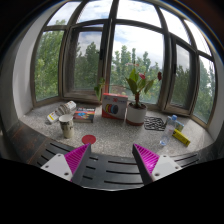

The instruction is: Pour water

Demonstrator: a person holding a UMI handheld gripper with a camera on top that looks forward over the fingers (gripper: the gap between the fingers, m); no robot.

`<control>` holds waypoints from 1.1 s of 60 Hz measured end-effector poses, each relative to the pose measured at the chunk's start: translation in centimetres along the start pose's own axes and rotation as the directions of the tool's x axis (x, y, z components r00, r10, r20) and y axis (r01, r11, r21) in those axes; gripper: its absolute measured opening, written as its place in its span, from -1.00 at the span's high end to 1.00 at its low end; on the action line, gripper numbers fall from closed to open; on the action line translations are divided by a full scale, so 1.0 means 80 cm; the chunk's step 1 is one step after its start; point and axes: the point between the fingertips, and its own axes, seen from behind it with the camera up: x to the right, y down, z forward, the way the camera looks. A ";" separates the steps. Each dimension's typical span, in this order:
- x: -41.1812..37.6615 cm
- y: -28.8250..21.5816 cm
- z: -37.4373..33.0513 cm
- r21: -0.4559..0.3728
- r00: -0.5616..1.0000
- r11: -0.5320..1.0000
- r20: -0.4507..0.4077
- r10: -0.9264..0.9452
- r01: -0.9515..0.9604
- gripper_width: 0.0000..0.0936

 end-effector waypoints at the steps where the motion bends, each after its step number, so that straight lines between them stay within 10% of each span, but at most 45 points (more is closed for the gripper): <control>1: 0.000 0.002 0.001 0.000 1.000 1.000 0.000 0.000 0.000 -0.82; 38: 0.256 0.173 0.086 -0.083 0.987 0.997 -0.158 0.000 -0.013 -0.82; 66: 0.467 0.055 0.338 0.145 0.977 0.989 -0.210 0.042 -0.011 -0.78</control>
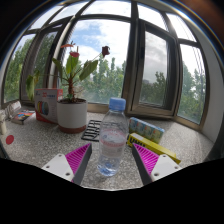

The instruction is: Pour water

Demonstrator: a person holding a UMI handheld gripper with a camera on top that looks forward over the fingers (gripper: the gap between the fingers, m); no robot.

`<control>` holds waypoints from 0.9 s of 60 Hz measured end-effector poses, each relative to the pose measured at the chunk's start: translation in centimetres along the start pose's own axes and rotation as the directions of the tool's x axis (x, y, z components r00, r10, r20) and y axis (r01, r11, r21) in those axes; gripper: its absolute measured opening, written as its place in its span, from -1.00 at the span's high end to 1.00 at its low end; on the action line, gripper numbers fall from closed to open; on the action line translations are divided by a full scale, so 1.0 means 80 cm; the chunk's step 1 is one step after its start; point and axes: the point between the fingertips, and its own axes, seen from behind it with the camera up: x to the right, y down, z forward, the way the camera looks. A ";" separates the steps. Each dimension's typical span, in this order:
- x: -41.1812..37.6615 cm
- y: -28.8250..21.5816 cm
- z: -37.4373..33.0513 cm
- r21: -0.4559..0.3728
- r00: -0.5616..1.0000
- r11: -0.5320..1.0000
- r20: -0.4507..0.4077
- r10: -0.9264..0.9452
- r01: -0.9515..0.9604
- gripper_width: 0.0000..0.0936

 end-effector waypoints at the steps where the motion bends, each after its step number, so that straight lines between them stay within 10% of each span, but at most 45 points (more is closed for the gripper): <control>1: 0.000 -0.003 0.009 0.007 1.000 1.000 0.003 0.002 -0.002 -0.77; 27: -0.009 -0.011 0.070 0.058 0.999 0.998 0.029 0.033 -0.035 0.30; 54: 0.011 -0.080 0.008 0.110 0.975 0.992 -0.219 -0.039 0.064 0.35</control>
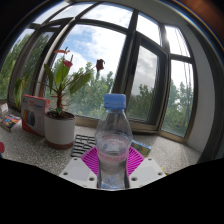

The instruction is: Pour water

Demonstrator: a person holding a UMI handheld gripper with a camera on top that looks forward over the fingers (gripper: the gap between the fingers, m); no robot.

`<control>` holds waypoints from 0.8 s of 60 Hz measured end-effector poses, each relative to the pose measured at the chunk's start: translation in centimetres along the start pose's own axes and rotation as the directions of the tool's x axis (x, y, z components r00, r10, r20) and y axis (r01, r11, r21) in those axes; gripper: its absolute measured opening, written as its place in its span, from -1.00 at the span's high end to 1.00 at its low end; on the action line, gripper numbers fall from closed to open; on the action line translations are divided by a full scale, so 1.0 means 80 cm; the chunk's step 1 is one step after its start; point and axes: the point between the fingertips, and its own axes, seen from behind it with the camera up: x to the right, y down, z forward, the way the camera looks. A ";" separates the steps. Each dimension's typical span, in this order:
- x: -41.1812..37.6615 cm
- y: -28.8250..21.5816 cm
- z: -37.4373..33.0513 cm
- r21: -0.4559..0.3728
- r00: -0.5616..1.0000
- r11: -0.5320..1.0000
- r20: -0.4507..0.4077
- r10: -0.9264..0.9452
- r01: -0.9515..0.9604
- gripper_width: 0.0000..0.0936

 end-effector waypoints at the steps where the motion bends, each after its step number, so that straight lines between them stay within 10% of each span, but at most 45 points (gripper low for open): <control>1: 0.002 -0.008 -0.005 0.007 1.000 1.000 -0.020 -0.013 0.013 0.35; 24: -0.134 -0.322 -0.165 0.171 0.724 0.740 -0.435 -0.536 0.650 0.35; 35: -0.342 -0.408 -0.213 0.229 0.321 0.232 -0.530 -0.785 0.945 0.35; 48: -0.568 -0.366 -0.235 0.255 -0.186 -0.394 -0.579 -0.794 0.883 0.35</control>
